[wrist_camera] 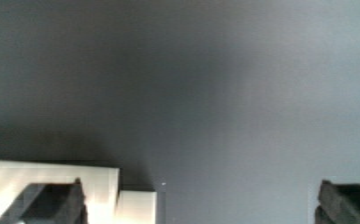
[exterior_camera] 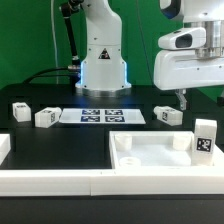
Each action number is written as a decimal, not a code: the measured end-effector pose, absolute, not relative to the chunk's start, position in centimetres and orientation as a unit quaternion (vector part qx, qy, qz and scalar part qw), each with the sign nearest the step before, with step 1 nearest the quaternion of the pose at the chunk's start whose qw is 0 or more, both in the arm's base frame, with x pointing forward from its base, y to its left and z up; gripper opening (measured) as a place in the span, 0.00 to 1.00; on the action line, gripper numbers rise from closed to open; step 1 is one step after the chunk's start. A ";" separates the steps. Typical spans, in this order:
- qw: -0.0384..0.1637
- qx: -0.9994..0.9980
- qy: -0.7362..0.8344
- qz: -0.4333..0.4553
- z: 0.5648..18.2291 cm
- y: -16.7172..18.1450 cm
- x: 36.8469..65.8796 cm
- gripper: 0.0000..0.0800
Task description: Assemble square table
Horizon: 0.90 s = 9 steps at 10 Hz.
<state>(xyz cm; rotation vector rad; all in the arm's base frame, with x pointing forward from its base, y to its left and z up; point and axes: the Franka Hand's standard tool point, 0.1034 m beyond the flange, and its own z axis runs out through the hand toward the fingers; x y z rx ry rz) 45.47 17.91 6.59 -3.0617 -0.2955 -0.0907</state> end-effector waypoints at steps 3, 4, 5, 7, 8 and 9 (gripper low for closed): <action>0.011 -0.976 -0.216 0.000 4.7 17.0 41.8 0.81; 0.007 -0.974 -0.227 0.012 3.9 16.8 40.0 0.81; 0.005 -0.974 -0.227 0.017 3.4 16.5 39.1 0.81; 0.006 -0.974 -0.225 0.027 3.6 16.7 39.6 0.81; 0.005 -0.975 -0.216 0.045 3.3 16.7 38.9 0.81; -0.002 -0.973 -0.208 0.096 2.8 16.8 37.6 0.81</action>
Offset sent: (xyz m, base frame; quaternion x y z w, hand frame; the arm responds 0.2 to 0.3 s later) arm -0.0762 -0.0106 -0.0280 -0.0394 -0.0659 -0.1447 0.9865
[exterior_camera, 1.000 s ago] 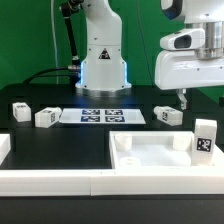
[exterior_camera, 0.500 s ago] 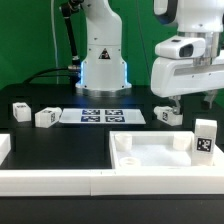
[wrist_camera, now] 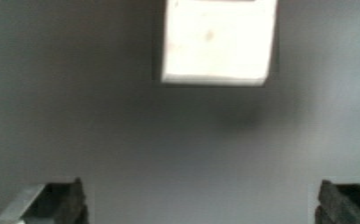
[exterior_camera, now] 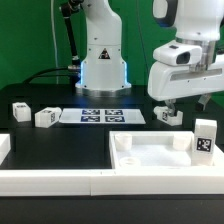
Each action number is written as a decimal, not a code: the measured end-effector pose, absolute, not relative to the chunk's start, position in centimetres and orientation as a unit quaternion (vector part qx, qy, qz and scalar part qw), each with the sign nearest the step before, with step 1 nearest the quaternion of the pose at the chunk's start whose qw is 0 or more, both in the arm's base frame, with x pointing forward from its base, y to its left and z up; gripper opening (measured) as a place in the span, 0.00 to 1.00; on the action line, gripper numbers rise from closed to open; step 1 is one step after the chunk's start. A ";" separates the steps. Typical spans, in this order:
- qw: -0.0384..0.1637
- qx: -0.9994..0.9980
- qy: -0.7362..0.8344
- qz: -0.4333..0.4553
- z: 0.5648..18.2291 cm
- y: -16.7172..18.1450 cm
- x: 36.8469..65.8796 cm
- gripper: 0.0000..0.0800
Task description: Assemble square table
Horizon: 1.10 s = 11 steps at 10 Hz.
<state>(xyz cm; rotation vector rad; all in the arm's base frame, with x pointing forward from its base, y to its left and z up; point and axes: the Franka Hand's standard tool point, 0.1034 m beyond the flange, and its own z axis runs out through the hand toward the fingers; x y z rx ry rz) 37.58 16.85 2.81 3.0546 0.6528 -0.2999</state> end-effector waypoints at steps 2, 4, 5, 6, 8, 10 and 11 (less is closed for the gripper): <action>0.029 0.957 0.209 -0.199 2.3 16.0 35.1 0.81; 0.038 0.948 0.199 -0.245 2.4 15.4 35.2 0.81; 0.045 0.937 0.194 -0.287 2.5 15.3 34.6 0.81; 0.050 0.927 0.191 -0.319 2.4 15.4 34.7 0.81; 0.066 0.910 0.172 -0.373 1.8 15.3 34.5 0.81; 0.074 0.908 0.164 -0.379 0.5 15.4 35.2 0.81; 0.074 0.907 0.160 -0.381 0.4 15.0 35.2 0.81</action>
Offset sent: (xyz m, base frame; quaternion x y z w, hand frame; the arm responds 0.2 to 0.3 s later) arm -0.0018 -0.0183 0.0056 -0.0002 -0.1161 0.0113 0.9932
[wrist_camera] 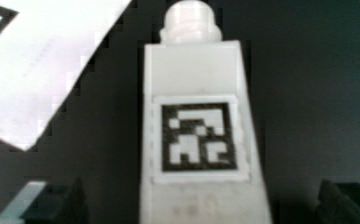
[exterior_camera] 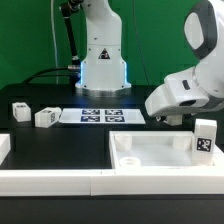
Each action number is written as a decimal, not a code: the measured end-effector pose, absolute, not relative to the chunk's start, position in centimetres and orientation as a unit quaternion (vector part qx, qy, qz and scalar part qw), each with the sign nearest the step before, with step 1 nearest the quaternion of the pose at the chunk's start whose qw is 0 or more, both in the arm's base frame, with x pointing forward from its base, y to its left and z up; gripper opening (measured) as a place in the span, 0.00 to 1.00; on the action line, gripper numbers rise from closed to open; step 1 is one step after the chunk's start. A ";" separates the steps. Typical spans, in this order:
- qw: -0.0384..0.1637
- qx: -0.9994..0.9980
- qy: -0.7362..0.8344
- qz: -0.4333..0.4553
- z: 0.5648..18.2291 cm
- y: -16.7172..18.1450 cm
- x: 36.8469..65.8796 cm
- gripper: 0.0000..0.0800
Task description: Assemble square table
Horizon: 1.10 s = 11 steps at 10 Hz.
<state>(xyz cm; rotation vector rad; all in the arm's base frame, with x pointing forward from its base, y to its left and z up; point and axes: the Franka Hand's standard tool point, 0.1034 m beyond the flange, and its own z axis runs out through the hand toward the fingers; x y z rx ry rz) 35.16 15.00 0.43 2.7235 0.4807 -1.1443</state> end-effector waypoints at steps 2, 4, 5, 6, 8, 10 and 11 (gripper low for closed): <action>0.073 0.909 0.153 -0.382 0.4 14.6 35.3 0.81; 0.073 0.909 0.152 -0.382 0.4 14.5 35.3 0.81; 0.072 0.909 0.152 -0.382 0.4 14.5 35.3 0.66; 0.072 0.909 0.151 -0.382 0.4 14.4 35.4 0.43; 0.072 0.909 0.150 -0.382 0.4 14.3 35.4 0.36; 0.071 0.909 0.149 -0.382 0.4 14.3 35.4 0.36; 0.071 0.909 0.148 -0.382 0.4 14.2 35.4 0.36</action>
Offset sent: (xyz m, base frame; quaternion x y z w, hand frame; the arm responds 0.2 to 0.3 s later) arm 0.0000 0.0000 0.0000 0.0000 0.0000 0.0000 1.0000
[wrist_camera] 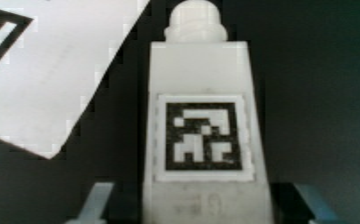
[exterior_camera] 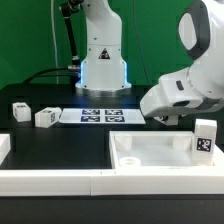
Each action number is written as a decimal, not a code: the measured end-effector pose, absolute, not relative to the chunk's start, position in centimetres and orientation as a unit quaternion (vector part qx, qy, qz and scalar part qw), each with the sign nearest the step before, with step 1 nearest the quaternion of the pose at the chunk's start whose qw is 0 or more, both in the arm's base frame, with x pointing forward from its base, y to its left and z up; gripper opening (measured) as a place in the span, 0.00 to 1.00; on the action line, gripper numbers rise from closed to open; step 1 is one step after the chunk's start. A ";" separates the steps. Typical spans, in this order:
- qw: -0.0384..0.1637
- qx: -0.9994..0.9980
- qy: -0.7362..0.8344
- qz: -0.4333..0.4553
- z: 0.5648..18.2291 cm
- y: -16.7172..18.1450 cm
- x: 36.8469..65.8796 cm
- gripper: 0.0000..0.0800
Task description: Assemble square table
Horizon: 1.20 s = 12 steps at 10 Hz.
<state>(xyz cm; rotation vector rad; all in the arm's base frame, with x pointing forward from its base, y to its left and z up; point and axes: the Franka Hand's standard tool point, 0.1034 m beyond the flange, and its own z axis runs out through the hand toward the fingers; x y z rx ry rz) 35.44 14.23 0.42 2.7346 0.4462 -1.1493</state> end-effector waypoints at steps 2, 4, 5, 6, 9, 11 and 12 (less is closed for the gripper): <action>0.070 0.910 0.147 -0.382 0.4 14.2 35.5 0.36; 0.060 0.916 0.144 -0.370 2.7 14.2 37.6 0.36; 0.049 0.925 0.135 -0.353 5.1 13.7 39.5 0.36; 0.039 0.934 0.121 -0.333 7.4 12.8 40.9 0.36; 0.019 0.962 0.121 -0.244 12.0 10.3 41.5 0.36; 0.012 0.975 0.121 -0.185 11.7 10.4 41.8 0.36; 0.005 0.983 0.124 -0.135 11.4 10.3 42.5 0.36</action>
Offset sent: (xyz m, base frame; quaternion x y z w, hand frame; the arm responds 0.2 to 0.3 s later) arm 0.0508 0.0058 0.0697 0.0453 0.0459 -0.0106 0.9979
